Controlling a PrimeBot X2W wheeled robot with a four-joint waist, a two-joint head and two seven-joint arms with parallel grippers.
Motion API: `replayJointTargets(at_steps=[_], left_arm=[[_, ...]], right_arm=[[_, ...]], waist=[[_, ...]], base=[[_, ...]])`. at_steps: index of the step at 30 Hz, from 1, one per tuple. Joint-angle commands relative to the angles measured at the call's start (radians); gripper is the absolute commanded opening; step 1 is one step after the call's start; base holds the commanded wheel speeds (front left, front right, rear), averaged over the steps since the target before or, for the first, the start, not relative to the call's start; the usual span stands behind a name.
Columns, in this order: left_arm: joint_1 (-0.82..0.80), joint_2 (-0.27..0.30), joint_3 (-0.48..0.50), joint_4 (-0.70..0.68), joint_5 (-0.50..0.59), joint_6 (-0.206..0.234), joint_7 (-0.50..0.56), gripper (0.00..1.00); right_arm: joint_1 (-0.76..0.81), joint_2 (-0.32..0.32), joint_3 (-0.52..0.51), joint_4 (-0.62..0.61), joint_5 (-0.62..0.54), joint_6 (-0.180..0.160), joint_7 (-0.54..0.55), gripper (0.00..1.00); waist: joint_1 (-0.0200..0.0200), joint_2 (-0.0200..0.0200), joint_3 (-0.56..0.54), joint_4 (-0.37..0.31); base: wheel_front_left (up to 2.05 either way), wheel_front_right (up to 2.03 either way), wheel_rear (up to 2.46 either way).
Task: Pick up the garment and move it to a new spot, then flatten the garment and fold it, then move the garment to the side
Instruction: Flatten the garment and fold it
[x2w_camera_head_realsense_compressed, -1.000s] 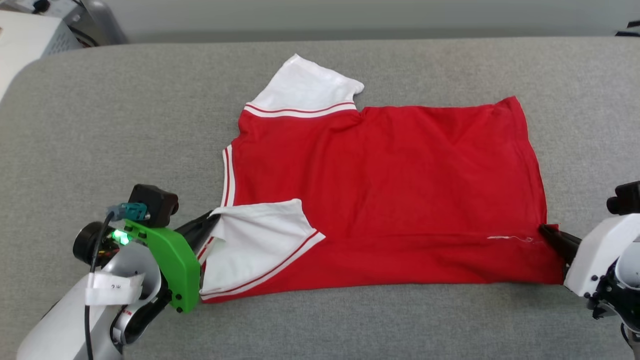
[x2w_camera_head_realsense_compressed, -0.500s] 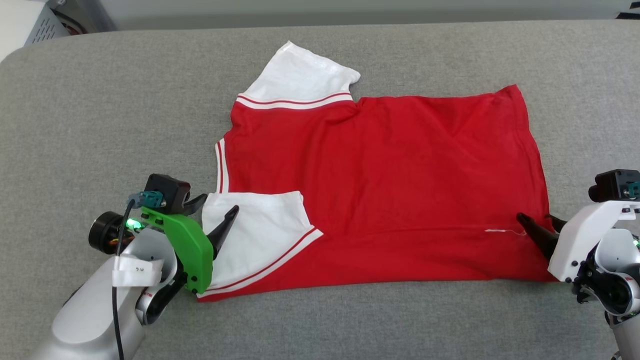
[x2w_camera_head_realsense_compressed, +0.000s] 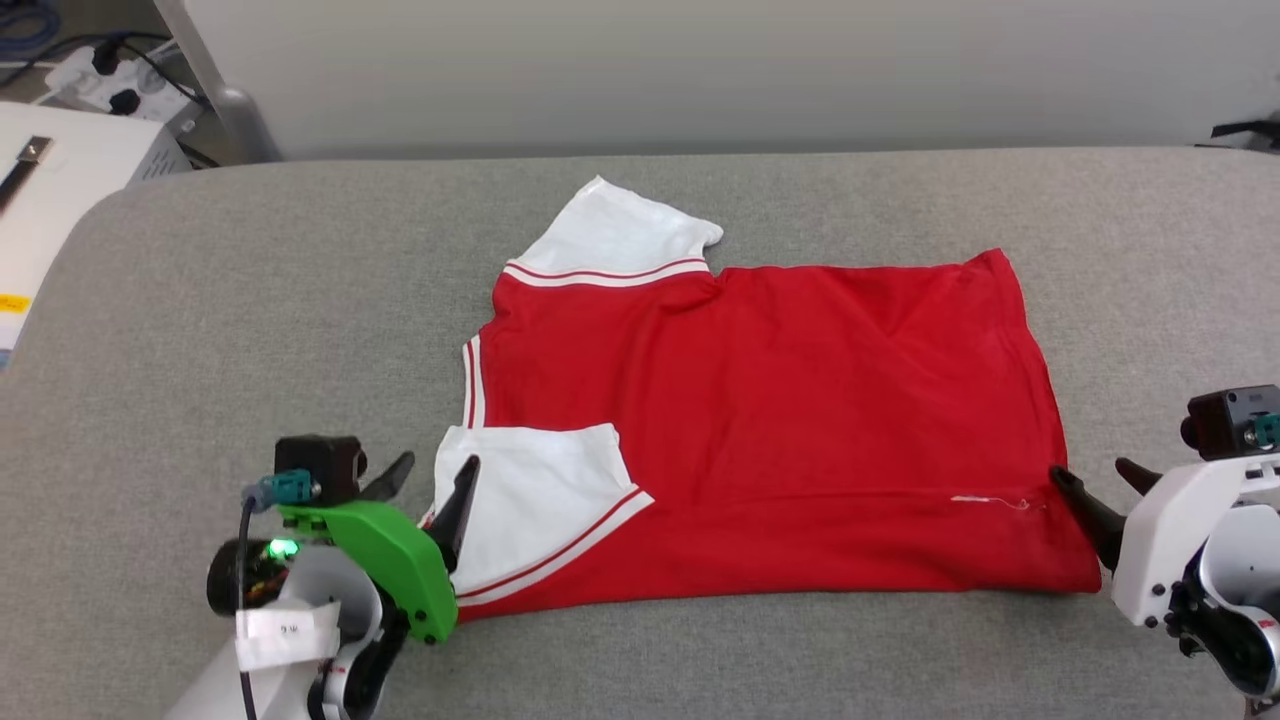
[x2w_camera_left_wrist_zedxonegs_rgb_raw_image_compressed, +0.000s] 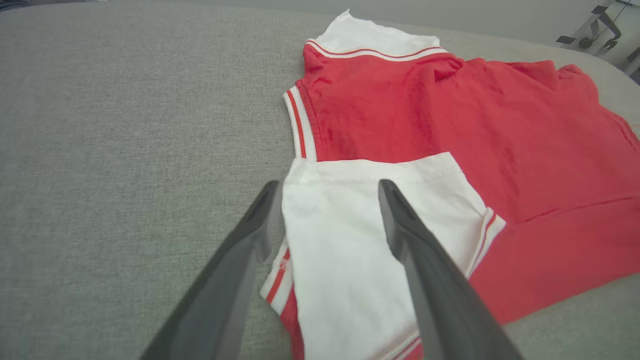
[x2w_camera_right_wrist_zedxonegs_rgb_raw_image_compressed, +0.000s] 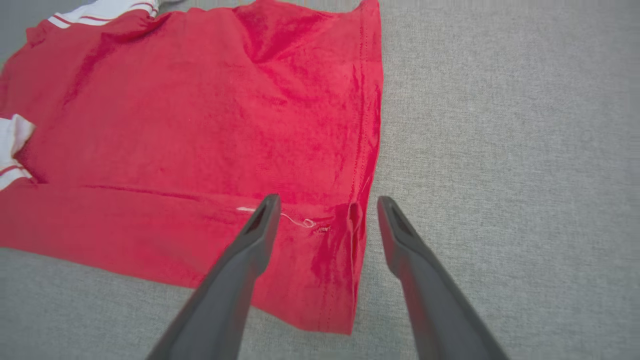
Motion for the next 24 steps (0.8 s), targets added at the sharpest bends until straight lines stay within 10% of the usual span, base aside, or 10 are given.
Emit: replayJointTargets(at_steps=[1, 11, 24], left_arm=[[0.083, -0.006, 0.018, -0.086, -0.031, 0.068, 0.016, 1.0], [0.218, 0.077, -0.012, -0.265, 0.003, 0.225, 0.151, 1.0], [0.218, 0.095, -0.031, -0.263, 0.034, 0.317, 0.229, 1.0]], right_arm=[[0.064, 0.025, -0.036, -0.061, -0.023, -0.001, 0.027, 1.0], [0.193, 0.152, -0.168, -0.228, -0.096, -0.001, 0.158, 1.0], [0.198, 0.208, -0.185, -0.266, -0.14, -0.001, 0.17, 1.0]], waist=[[0.0, 0.0, -0.034, 0.004], [0.0, 0.0, -0.002, -0.003], [0.0, 0.0, 0.053, -0.036]], base=[[0.0, 0.0, 0.0], [0.0, 0.0, 0.0], [0.0, 0.0, 0.0]])
